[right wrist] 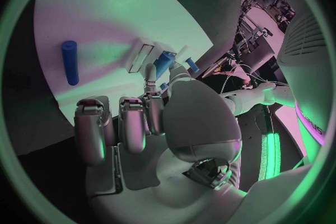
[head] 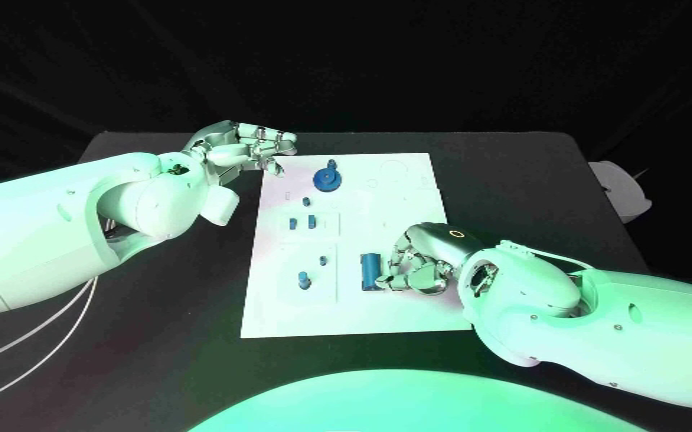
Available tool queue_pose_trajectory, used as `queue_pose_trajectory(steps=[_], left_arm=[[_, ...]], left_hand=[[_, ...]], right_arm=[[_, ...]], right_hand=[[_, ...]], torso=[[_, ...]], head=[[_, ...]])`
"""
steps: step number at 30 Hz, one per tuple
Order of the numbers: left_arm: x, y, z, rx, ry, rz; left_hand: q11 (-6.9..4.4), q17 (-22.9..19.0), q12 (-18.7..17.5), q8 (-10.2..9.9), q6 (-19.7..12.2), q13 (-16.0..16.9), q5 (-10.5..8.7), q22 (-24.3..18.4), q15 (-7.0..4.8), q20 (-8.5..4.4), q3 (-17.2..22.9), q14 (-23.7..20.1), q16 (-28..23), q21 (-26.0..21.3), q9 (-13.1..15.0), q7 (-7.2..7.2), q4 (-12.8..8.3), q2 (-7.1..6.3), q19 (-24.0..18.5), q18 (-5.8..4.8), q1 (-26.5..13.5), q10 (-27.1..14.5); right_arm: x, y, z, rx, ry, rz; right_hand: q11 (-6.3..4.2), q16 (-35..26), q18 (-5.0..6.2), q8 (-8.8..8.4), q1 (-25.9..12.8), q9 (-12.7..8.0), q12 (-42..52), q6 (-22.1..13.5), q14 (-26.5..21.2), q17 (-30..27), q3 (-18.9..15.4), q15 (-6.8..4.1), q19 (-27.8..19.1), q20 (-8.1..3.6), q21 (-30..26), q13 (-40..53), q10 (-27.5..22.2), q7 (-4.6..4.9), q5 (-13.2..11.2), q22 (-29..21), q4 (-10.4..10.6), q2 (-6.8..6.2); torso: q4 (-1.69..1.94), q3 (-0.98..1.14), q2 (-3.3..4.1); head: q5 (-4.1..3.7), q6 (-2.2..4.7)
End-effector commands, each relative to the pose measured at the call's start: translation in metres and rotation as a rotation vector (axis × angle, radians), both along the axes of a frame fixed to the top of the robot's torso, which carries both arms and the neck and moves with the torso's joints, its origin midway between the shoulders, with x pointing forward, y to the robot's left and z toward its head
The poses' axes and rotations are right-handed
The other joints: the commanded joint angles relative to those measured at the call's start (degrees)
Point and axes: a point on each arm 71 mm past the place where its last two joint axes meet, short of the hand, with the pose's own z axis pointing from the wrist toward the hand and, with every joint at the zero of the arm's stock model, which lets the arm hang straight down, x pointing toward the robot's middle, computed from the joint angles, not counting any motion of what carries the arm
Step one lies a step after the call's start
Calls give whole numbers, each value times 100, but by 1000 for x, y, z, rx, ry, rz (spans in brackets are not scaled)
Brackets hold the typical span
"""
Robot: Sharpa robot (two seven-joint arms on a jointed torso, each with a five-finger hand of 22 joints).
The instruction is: Assemble the parts on the task board
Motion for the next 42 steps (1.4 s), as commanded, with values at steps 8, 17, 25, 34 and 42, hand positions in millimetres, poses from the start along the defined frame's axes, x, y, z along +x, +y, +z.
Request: queue_pose_trajectory(steps=[8, 17, 25, 34, 42], left_arm=[[0, -2, 1, -5, -4, -16], [0, -2, 1, -5, -4, -17], [0, -2, 1, -5, -5, -16], [0, -2, 0, -5, -5, -16], [-2, -2, 1, -7, -8, -17]], left_hand=[[-11, -9, 18, 10, -38, 8, 6, -8, 20, 32, 9, -27, -32, -27, 7, 9, -18, 31, 19, 80, 7, -41], [-11, -9, 18, 10, -38, 8, 6, -8, 20, 32, 9, -27, -32, -27, 7, 9, -18, 31, 19, 80, 7, -41], [-11, -9, 18, 10, -38, 8, 6, -8, 20, 32, 9, -27, -32, -27, 7, 9, -18, 31, 19, 80, 7, -41], [-11, -9, 23, 13, -38, 9, 6, -9, 20, 31, 12, -27, -33, -28, 7, 9, -21, 34, 21, 80, 13, -43], [-10, -9, 25, 13, -38, 10, 5, -10, 20, 31, 11, -26, -33, -29, 7, 10, -20, 33, 22, 80, 11, -44]], right_arm=[[2, 3, -3, -21, 0, 11], [6, 1, -1, -5, -39, -15], [4, -5, 7, 28, -84, -34], [10, -37, 24, 24, -116, -103], [13, -82, 32, -67, -160, -161]], right_hand=[[-15, 7, -52, 38, 95, 31, 31, 28, 505, 1012, -33, -34, 558, -35, -7, 639, 115, -16, -136, 1471, -22, 0], [-24, 3, -50, 54, 183, 54, 40, 23, 503, 1004, 20, -40, 554, -41, -16, 651, 120, -25, -191, 1468, -45, 97], [-25, 3, -52, 56, 186, 58, 57, 21, 503, 1005, 25, -41, 557, -42, -8, 665, 128, -26, -173, 1470, -40, 116], [29, -77, -4, -56, 250, 29, -205, -154, 469, 858, 7, -6, 465, -22, -227, 482, -6, 44, -98, 1406, -43, 81], [130, -121, 24, -284, 310, -77, -468, -344, 452, 788, -36, 76, 407, 42, -363, 304, -145, 166, -211, 1367, -31, 24]], torso=[[-1, 0, 0], [-2, 2, -1], [-8, 2, -6], [-16, -7, -13], [-18, 3, -7]], head=[[0, -1], [-27, 14], [-52, 41], [-154, 69], [-257, 102]])
